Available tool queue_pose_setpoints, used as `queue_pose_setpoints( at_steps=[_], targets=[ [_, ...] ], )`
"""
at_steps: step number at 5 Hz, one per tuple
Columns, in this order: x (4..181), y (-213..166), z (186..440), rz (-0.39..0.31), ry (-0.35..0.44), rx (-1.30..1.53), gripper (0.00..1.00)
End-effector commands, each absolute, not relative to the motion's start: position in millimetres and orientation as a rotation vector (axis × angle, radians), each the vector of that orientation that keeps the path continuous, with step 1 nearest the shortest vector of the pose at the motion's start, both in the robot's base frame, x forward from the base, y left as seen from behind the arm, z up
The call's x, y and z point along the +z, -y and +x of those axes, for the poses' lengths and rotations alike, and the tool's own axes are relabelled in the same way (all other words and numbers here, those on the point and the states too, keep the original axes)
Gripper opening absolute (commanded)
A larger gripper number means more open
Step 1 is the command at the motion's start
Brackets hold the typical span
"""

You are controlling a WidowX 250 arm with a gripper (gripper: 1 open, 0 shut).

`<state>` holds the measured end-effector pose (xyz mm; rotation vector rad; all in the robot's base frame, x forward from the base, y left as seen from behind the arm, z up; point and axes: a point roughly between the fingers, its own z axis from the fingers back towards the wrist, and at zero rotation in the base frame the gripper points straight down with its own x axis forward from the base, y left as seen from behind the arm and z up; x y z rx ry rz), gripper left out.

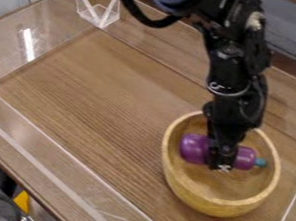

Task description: Remove the purple eggplant from inside the brown bowl and put it on the table

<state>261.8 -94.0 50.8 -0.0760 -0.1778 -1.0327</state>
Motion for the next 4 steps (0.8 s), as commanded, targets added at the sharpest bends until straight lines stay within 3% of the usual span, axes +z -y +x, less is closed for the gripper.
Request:
queue_pose_setpoints(
  at_steps=[1,3,4],
  targets=[
    [59.1,88,270,-0.053,0.227,-0.980,0.00],
    [72.5,91,239,-0.041,0.226,-0.850,0.00],
    [85.8,84,242,-0.034,0.225,-0.796,0.00]
  ],
)
